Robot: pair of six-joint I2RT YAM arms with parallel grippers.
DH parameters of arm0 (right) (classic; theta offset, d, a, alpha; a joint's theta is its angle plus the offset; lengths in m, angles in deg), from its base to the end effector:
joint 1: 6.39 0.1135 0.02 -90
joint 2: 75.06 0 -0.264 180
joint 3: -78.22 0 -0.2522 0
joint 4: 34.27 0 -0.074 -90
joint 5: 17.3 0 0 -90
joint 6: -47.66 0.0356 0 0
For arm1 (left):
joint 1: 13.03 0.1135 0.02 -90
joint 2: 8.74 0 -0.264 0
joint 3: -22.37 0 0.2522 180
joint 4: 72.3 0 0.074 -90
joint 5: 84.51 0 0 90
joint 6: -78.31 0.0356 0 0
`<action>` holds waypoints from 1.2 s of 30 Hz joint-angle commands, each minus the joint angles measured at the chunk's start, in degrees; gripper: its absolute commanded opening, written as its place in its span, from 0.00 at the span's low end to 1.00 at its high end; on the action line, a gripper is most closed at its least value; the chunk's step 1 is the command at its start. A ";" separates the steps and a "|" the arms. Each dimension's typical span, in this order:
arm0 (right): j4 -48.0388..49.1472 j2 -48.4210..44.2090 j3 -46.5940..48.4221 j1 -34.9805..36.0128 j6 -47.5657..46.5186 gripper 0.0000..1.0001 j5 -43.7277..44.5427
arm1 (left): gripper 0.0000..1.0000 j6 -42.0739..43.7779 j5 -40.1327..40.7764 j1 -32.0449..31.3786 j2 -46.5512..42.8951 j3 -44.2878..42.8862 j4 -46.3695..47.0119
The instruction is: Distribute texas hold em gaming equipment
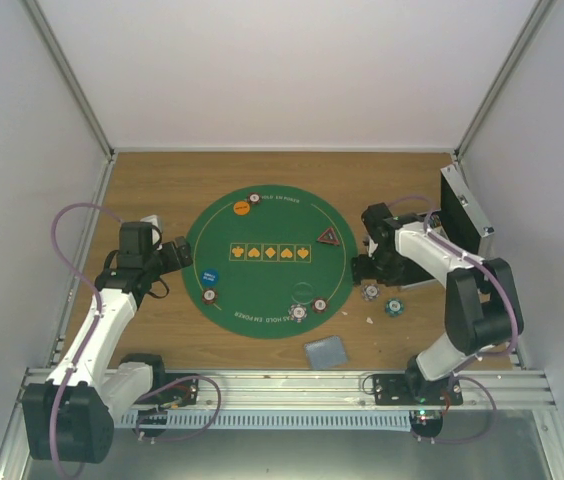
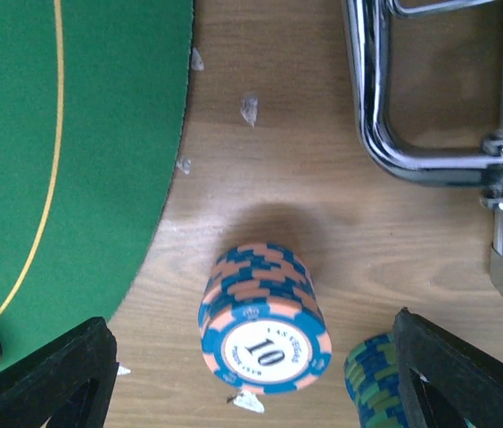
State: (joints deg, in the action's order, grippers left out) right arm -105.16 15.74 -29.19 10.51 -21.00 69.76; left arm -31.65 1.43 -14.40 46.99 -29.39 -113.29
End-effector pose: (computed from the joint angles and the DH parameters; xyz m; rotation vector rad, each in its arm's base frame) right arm 0.2530 0.0788 0.1891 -0.1209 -3.1362 -0.0842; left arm 0.2003 -0.0073 0.2368 -0.3482 2.3429 -0.2642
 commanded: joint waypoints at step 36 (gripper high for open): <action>2.95 2.47 -3.34 1.48 -0.48 0.39 1.03 | 0.93 0.37 -0.28 -0.65 -0.35 0.82 2.48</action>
State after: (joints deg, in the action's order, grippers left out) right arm -101.79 18.39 -32.73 11.39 -21.94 69.89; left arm -31.65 1.45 -14.44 46.99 -29.39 -113.26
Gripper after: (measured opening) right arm 0.435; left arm 0.928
